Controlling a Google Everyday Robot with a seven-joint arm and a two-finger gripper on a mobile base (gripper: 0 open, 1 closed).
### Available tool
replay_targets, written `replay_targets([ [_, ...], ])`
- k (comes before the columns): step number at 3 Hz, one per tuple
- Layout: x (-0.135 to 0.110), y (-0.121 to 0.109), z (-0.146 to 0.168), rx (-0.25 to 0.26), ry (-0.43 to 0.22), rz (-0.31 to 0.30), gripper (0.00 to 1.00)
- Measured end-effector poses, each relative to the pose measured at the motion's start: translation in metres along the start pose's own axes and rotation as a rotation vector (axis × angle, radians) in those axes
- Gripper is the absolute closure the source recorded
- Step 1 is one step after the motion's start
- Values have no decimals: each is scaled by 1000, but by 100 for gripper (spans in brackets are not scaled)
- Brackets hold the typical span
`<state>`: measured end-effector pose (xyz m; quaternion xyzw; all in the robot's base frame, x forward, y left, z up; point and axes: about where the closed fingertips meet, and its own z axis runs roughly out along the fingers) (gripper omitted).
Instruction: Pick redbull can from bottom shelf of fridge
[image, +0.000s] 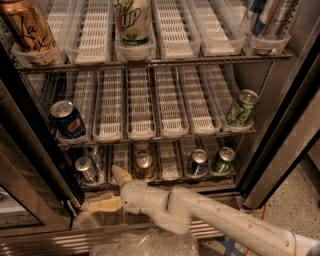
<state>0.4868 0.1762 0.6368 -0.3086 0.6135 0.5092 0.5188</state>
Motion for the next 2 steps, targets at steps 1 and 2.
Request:
replay_targets([
  [1, 3, -14, 8, 56, -5, 5, 0],
  [2, 3, -14, 8, 56, -5, 5, 0],
])
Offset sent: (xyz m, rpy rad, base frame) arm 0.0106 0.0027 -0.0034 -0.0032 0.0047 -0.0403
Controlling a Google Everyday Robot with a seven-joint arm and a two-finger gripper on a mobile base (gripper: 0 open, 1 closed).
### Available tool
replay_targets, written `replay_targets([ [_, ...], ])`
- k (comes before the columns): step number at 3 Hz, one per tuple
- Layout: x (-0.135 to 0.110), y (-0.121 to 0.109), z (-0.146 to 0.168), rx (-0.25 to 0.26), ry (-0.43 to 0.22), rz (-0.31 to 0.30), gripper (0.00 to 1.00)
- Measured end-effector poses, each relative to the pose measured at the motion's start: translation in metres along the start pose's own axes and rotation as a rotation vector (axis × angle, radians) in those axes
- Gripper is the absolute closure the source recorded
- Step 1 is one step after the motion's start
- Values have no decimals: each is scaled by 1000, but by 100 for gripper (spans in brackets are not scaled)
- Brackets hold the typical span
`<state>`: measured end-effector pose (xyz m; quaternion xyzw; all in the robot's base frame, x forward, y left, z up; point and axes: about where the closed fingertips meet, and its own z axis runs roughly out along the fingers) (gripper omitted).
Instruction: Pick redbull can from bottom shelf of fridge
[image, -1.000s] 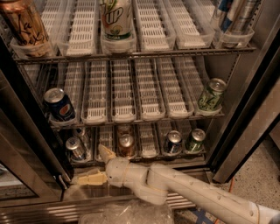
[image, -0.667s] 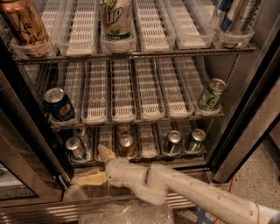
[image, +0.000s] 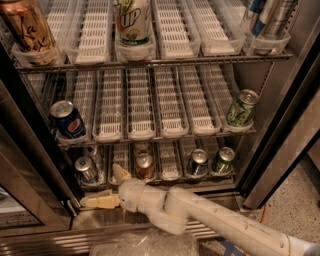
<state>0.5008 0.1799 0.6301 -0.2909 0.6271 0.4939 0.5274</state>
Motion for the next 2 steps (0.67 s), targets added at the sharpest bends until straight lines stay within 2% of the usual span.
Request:
replay_targets([
  [1, 1, -3, 2, 52, 29, -40, 0],
  [2, 10, -19, 2, 118, 72, -40, 0],
])
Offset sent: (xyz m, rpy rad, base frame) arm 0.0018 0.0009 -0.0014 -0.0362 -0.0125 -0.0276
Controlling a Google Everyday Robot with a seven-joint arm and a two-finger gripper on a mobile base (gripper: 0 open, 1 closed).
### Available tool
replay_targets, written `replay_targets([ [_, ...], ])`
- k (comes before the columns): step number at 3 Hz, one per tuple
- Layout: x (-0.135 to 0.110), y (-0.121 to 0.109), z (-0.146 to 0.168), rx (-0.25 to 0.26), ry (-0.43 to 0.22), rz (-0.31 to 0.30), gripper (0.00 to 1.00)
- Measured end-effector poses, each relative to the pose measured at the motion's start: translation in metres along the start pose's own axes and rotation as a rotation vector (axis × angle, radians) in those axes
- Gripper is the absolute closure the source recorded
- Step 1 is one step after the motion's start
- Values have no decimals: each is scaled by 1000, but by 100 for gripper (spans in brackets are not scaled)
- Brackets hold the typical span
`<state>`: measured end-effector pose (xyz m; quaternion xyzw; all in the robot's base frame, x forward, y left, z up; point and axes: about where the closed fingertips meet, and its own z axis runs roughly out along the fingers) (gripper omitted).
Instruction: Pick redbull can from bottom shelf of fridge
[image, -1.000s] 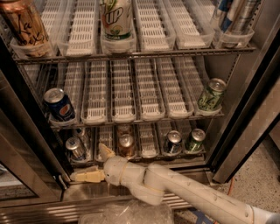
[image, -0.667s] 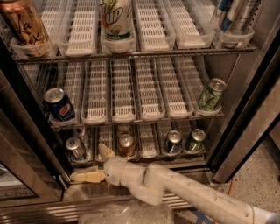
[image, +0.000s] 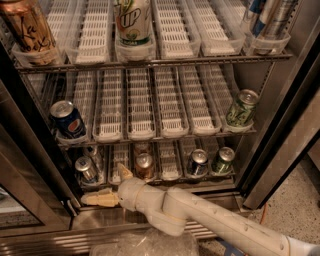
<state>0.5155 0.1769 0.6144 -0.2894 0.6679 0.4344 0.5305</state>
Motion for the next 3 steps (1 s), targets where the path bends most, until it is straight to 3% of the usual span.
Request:
replay_targets([
  [1, 0, 0, 0, 0, 0, 0, 0],
  [2, 2, 4, 6, 38, 35, -50, 0],
  [3, 8, 32, 34, 57, 119, -242, 0],
])
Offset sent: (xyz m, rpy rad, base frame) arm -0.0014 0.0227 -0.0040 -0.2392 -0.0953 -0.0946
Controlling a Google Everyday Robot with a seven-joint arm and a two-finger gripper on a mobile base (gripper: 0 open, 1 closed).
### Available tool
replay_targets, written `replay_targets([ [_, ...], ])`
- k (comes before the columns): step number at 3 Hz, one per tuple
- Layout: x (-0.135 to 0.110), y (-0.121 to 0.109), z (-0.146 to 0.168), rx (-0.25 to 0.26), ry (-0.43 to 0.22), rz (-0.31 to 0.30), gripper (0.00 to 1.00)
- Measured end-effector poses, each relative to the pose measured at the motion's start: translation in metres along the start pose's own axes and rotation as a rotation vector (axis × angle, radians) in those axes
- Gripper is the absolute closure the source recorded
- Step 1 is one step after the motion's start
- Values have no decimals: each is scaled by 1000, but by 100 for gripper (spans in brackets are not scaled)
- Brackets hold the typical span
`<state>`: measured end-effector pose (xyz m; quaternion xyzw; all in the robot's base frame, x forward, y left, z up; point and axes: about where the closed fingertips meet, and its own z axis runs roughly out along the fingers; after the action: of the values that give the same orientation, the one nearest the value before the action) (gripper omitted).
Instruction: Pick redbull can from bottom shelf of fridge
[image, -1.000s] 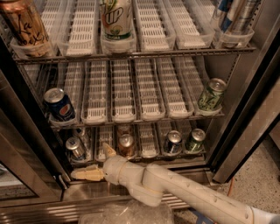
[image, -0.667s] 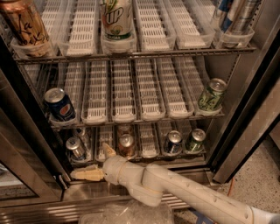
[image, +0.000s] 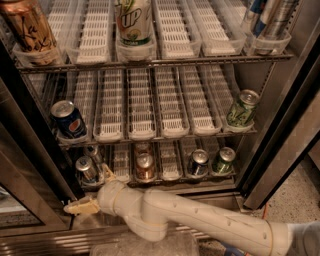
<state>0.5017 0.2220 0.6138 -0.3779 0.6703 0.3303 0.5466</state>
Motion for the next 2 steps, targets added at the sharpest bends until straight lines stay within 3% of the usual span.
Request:
replay_targets([
  [1, 14, -13, 3, 60, 55, -6, 0],
  [2, 14, -13, 3, 60, 55, -6, 0],
])
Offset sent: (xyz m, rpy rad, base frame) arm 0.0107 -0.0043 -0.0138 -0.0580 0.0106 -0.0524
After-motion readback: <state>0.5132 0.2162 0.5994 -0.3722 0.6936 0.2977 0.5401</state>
